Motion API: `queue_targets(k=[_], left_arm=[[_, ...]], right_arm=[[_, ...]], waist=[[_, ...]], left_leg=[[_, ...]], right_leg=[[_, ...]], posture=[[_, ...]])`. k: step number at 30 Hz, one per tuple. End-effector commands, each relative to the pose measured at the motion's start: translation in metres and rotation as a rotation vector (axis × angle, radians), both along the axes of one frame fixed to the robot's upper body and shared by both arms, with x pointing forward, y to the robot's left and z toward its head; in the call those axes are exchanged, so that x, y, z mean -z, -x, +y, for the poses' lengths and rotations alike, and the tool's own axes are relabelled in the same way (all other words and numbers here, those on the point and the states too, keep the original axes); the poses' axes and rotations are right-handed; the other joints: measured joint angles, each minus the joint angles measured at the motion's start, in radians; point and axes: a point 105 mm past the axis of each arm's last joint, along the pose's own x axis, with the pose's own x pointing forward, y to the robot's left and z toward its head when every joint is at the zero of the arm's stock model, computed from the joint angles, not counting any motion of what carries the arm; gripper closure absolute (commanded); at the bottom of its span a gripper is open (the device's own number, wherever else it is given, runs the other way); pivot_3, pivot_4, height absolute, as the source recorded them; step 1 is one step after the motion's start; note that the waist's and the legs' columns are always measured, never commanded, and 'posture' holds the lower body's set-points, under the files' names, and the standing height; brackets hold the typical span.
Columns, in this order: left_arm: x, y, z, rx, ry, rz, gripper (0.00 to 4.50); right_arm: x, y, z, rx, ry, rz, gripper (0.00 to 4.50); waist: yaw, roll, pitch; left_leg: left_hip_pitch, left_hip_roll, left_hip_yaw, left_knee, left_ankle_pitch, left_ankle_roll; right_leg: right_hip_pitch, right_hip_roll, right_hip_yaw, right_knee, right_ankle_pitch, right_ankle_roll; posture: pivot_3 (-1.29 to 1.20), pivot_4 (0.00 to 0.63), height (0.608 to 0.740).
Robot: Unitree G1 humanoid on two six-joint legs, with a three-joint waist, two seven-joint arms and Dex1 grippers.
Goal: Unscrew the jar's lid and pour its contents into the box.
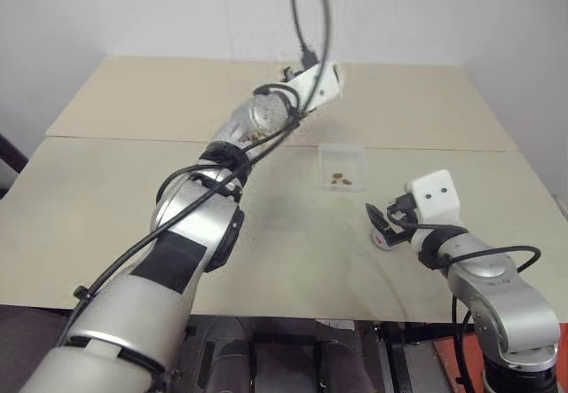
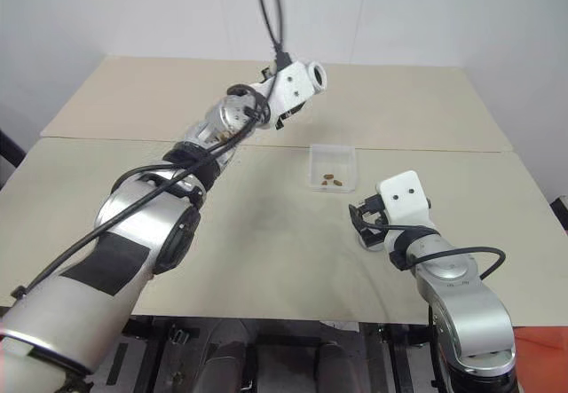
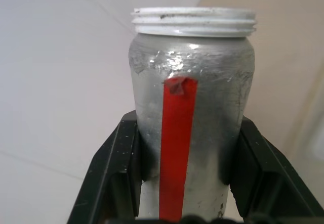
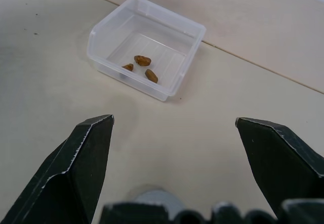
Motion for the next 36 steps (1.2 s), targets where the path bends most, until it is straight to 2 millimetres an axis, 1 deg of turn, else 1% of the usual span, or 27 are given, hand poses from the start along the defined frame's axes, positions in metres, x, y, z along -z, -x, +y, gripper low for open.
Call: queue_targets(k=[1, 2, 5, 8, 11, 14, 18, 22, 30, 36], left_arm=[[-0.004, 0.009, 0.005, 0.150, 0.295, 0.104, 2.58], [0.001, 0.010, 0.009, 0.167, 0.362, 0.128, 2.58], [0.010, 0.013, 0.017, 0.193, 0.482, 0.166, 2.58], [0.029, 0.018, 0.038, 0.152, 0.559, 0.119, 2.58], [0.043, 0.028, 0.052, 0.121, 0.643, 0.101, 2.58], [0.065, 0.042, 0.058, 0.100, 0.599, 0.098, 2.58], [0.085, 0.046, 0.070, -0.002, 0.581, 0.114, 2.58], [0.096, 0.046, 0.080, -0.074, 0.569, 0.116, 2.58], [0.129, 0.050, 0.091, -0.146, 0.530, 0.178, 2.58], [0.137, 0.050, 0.096, -0.163, 0.545, 0.202, 2.58]], right_arm=[[-0.013, -0.001, 0.002, -0.017, 0.002, -0.061, 0.04], [-0.012, -0.001, 0.001, -0.017, 0.002, -0.057, 0.04], [-0.010, -0.003, 0.001, -0.027, 0.004, -0.048, 0.04], [-0.010, -0.009, 0.010, -0.068, 0.006, -0.045, 0.04], [-0.011, -0.013, 0.013, -0.087, 0.002, -0.047, 0.04], [-0.010, -0.016, 0.015, -0.095, 0.006, -0.047, 0.04], [-0.010, -0.018, 0.016, -0.105, 0.006, -0.050, 0.04], [-0.009, -0.018, 0.017, -0.108, 0.006, -0.048, 0.04], [-0.006, -0.018, 0.018, -0.118, 0.015, -0.038, 0.04], [-0.005, -0.019, 0.020, -0.128, 0.017, -0.035, 0.04]], waist=[[-0.001, 0.000, 0.000], [-0.001, 0.000, 0.000], [-0.001, 0.000, 0.000], [-0.002, 0.002, -0.001], [-0.012, 0.002, -0.002], [-0.016, 0.002, -0.001], [-0.010, 0.002, -0.001], [-0.007, 0.002, -0.002], [-0.007, 0.002, -0.002], [-0.007, 0.002, -0.002]], left_leg=[[0.000, 0.000, 0.000, 0.000, 0.000, 0.000], [0.000, 0.000, 0.000, 0.000, 0.000, 0.000], [0.000, 0.000, 0.000, 0.001, 0.000, 0.000], [0.000, 0.000, -0.001, 0.002, 0.000, 0.000], [0.005, 0.000, -0.001, 0.002, 0.000, 0.000], [0.006, 0.000, -0.001, 0.002, 0.000, 0.000], [0.006, 0.000, -0.001, 0.003, 0.000, 0.000], [0.014, 0.000, -0.002, 0.003, 0.000, 0.001], [0.015, 0.000, -0.001, 0.003, 0.000, 0.001], [0.015, 0.000, -0.001, 0.003, 0.000, 0.001]], right_leg=[[0.000, 0.000, 0.000, 0.000, 0.000, 0.000], [0.000, 0.000, 0.000, 0.000, 0.000, 0.000], [0.000, 0.000, 0.000, 0.001, 0.000, 0.000], [0.002, 0.000, 0.000, 0.000, 0.001, 0.001], [0.005, 0.000, 0.001, 0.000, 0.002, 0.001], [0.006, 0.000, 0.001, 0.001, 0.002, 0.001], [0.007, 0.000, 0.001, 0.002, 0.002, 0.001], [0.016, 0.000, 0.000, -0.001, 0.002, 0.001], [0.016, 0.000, 0.000, 0.000, 0.002, 0.001], [0.016, 0.000, 0.000, 0.000, 0.002, 0.001]], posture=[[0.00, 0.150, 0.740], [0.00, 0.150, 0.740], [0.00, 0.150, 0.740], [0.00, 0.150, 0.740], [0.00, 0.150, 0.740], [0.00, 0.150, 0.740], [0.00, 0.150, 0.740], [0.00, 0.150, 0.740], [0.00, 0.150, 0.740], [0.00, 0.150, 0.740]])
